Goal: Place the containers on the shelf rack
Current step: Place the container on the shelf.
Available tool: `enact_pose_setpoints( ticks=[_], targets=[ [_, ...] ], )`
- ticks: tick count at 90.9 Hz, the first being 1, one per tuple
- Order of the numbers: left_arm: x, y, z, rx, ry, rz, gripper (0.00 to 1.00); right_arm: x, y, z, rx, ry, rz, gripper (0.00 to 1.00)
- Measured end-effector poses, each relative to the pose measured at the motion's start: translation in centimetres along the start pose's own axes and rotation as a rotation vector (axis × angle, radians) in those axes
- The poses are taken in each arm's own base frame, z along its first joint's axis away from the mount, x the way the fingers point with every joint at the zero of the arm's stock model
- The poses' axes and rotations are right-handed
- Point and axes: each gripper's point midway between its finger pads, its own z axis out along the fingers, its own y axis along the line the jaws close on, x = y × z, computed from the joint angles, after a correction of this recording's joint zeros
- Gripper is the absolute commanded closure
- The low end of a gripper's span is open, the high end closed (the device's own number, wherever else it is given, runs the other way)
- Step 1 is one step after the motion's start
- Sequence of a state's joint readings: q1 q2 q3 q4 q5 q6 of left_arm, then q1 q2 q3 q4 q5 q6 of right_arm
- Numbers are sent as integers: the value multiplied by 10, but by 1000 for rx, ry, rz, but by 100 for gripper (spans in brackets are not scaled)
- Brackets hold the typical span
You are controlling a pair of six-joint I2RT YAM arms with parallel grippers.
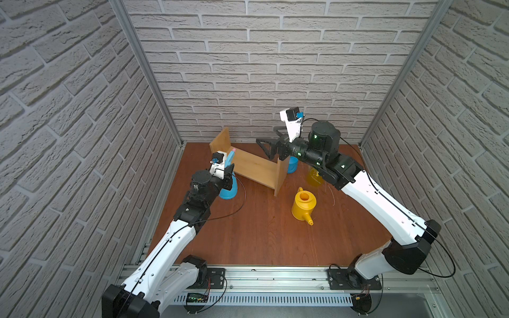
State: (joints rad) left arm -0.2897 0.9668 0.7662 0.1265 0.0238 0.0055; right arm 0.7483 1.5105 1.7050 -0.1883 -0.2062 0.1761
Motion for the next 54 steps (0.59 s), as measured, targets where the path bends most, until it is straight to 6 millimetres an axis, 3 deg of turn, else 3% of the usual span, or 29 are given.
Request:
enact_pose_setpoints(
  ticks=[18, 30, 43, 54],
  targets=[
    [-1, 14, 44, 25, 13, 6, 100, 13, -3, -15, 29, 41, -45, 1],
    [-13, 45, 78, 17, -26, -1, 100, 8, -5, -22, 52, 28, -65, 1],
    [-21, 80, 128, 25, -44, -16, 100, 9, -8, -27, 75, 23, -72, 1],
    [-22, 90, 159, 67, -54, -7, 100, 16, -12, -27, 89, 38, -71, 1]
  ],
)
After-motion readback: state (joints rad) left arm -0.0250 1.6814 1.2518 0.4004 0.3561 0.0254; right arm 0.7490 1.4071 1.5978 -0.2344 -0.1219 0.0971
